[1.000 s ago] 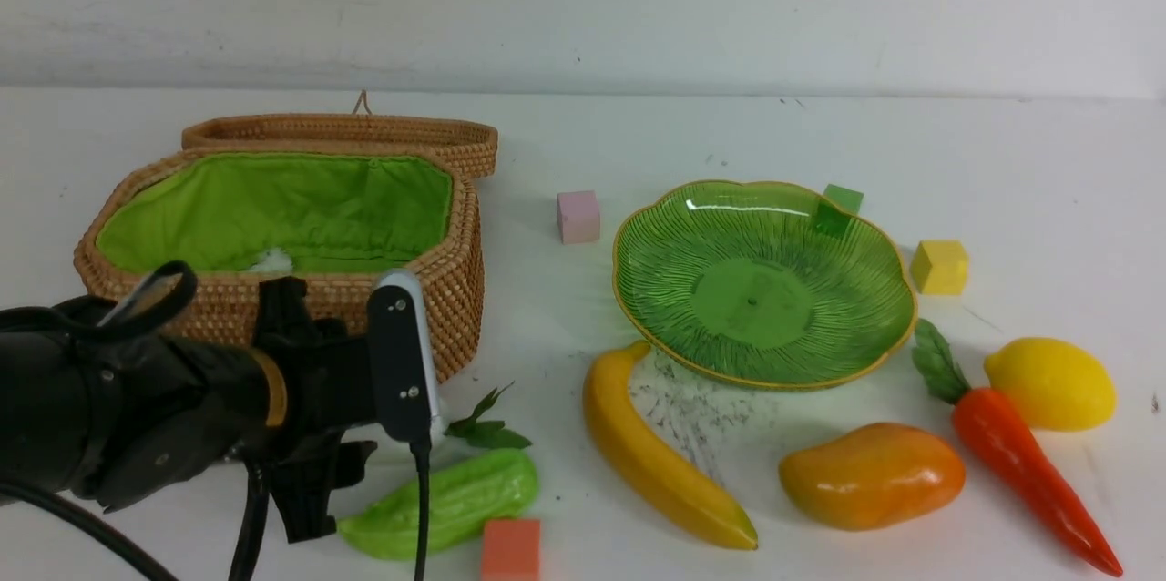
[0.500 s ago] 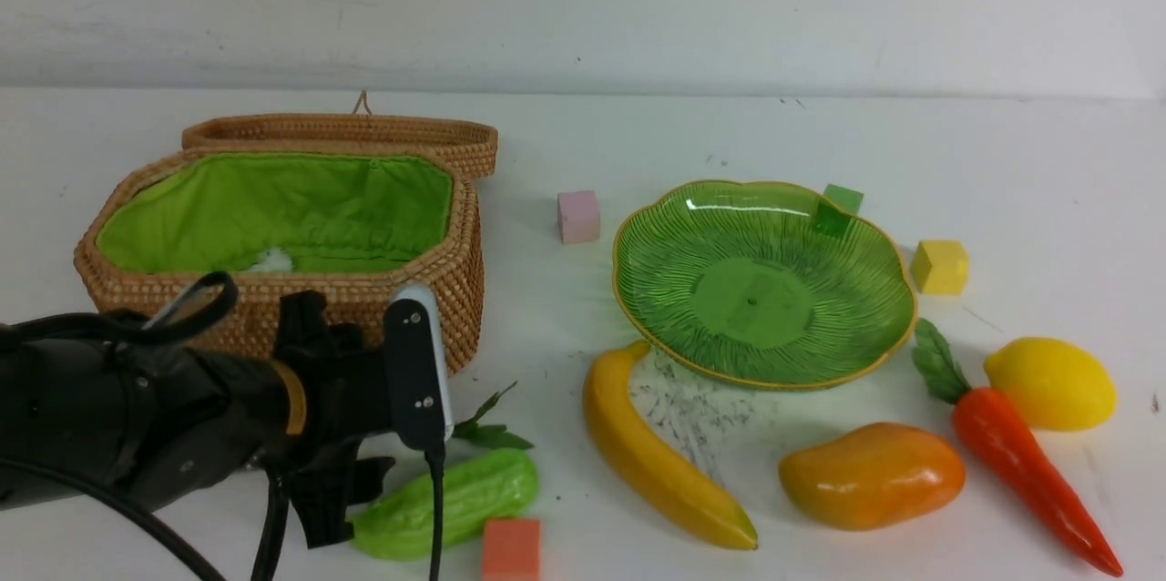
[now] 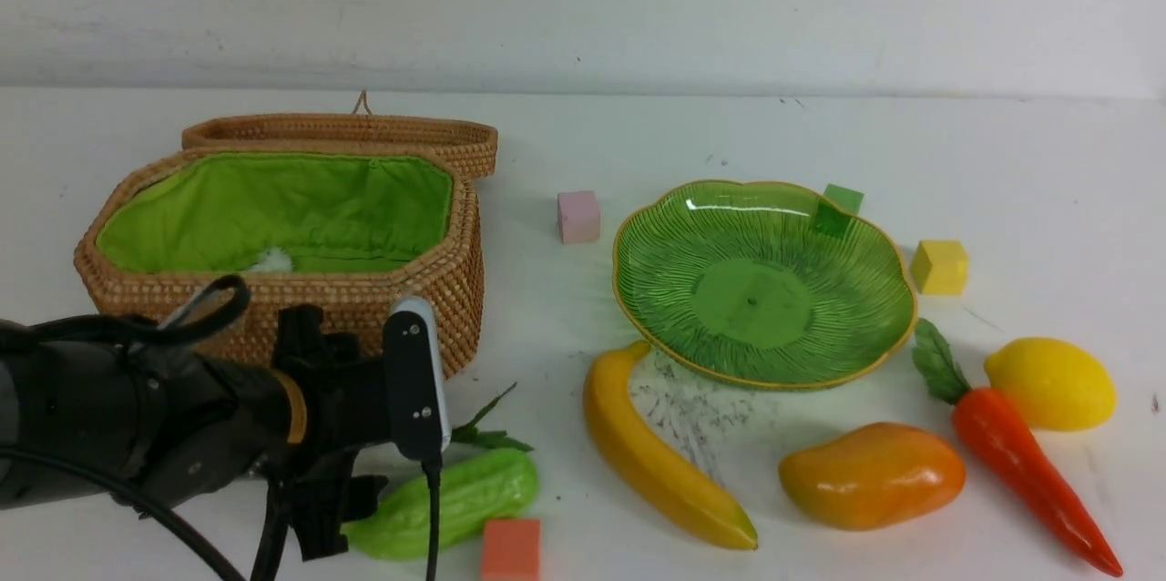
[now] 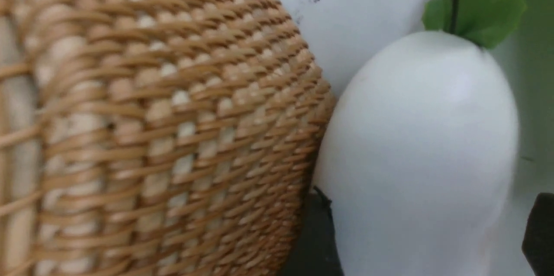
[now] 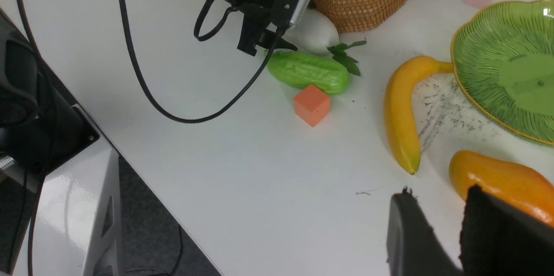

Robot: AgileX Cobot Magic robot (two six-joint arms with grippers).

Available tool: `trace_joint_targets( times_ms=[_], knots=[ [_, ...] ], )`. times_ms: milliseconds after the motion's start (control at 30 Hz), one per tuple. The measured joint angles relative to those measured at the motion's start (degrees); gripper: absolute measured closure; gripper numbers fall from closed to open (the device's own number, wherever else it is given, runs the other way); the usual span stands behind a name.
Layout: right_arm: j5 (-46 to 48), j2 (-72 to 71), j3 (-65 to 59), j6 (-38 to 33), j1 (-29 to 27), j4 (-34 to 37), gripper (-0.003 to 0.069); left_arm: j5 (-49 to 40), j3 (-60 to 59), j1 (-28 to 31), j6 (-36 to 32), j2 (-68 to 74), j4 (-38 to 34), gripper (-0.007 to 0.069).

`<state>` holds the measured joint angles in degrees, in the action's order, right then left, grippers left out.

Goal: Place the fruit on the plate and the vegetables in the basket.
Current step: Take a daikon with your left arm and place it on the basket on the left.

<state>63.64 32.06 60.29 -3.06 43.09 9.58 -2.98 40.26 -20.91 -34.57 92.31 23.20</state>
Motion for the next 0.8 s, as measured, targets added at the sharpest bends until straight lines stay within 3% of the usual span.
trace_joint_targets(
  times_ms=[267,467,800],
  knots=[
    [-0.1,0.0,0.0,0.0,0.0,0.9,0.0461,-0.9,0.2,0.0,0.0,1.8,0.1,0.005],
    [-0.1,0.0,0.0,0.0,0.0,1.2,0.0458,-2.9,0.4,0.0,0.0,1.8,0.1,0.0105],
    [-0.1,0.0,0.0,0.0,0.0,1.4,0.0457,-8.0,0.3,-1.1,0.0,-1.3,0.1,0.0106]
  ],
)
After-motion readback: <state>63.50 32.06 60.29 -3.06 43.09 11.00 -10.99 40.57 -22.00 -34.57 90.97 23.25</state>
